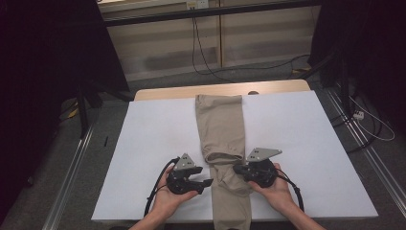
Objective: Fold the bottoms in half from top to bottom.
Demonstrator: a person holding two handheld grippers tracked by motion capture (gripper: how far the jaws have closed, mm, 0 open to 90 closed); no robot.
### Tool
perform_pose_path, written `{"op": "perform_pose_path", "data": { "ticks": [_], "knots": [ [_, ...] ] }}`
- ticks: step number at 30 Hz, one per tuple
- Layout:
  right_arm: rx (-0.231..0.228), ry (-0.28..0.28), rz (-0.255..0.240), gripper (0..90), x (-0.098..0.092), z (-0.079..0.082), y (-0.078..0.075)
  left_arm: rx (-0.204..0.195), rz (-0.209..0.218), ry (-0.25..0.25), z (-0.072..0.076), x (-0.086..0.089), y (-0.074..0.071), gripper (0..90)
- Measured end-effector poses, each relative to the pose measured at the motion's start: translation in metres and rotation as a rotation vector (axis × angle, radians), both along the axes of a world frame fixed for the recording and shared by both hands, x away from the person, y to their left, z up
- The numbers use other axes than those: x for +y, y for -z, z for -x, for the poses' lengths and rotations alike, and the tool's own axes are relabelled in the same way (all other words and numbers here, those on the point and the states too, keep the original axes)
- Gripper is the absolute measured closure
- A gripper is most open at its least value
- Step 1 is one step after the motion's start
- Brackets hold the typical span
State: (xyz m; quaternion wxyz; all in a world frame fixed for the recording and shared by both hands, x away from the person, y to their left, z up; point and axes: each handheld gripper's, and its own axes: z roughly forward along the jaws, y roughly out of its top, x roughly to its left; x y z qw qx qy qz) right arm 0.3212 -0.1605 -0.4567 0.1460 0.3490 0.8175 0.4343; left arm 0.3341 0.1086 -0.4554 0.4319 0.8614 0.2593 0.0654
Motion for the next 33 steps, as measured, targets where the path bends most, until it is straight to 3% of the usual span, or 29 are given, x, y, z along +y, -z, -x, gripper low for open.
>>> {"op": "perform_pose_path", "data": {
  "ticks": [3,4,8,13,15,18,20,24,25,27,28,33],
  "knots": [
    [0.04,0.002,0.044,88.6,0.001,-0.003,0.011,0.002,-0.012,0.04,0.005,-0.004,0.001,44.0],
    [0.04,0.005,0.031,87.7,0.001,-0.003,0.012,0.004,-0.019,0.055,0.007,-0.006,0.002,46.5],
    [0.044,0.028,0.035,70.4,-0.004,-0.004,0.01,-0.001,-0.041,0.117,0.014,-0.014,0.004,58.6],
    [0.008,0.039,0.005,63.9,-0.012,0.007,-0.006,-0.024,-0.054,0.139,0.018,-0.025,0.004,60.4],
    [-0.005,0.003,-0.024,67.9,-0.013,0.018,-0.015,-0.044,-0.055,0.136,0.016,-0.027,0.004,62.4],
    [-0.013,-0.081,-0.017,68.8,-0.006,0.033,-0.021,-0.028,-0.034,0.122,0.012,-0.026,0.003,69.8],
    [-0.003,-0.122,0.022,59.9,0.002,0.036,-0.018,-0.019,-0.028,0.103,0.01,-0.024,0.003,72.8],
    [-0.006,-0.13,0.115,46.9,0.02,0.031,-0.006,-0.02,-0.028,0.093,0.007,-0.021,0.004,71.1],
    [-0.003,-0.126,0.132,49.4,0.022,0.031,-0.004,-0.023,-0.03,0.095,0.007,-0.021,0.004,69.9],
    [-0.001,-0.119,0.139,72.3,0.023,0.031,-0.003,-0.02,-0.033,0.102,0.008,-0.021,0.004,68.6],
    [0.002,-0.106,0.119,84.6,0.021,0.032,-0.004,-0.019,-0.036,0.107,0.009,-0.021,0.004,68.6],
    [-0.032,-0.049,0.003,88.8,-0.002,0.042,-0.021,-0.028,-0.03,0.098,0.01,-0.02,0.004,69.1]
  ]
}}
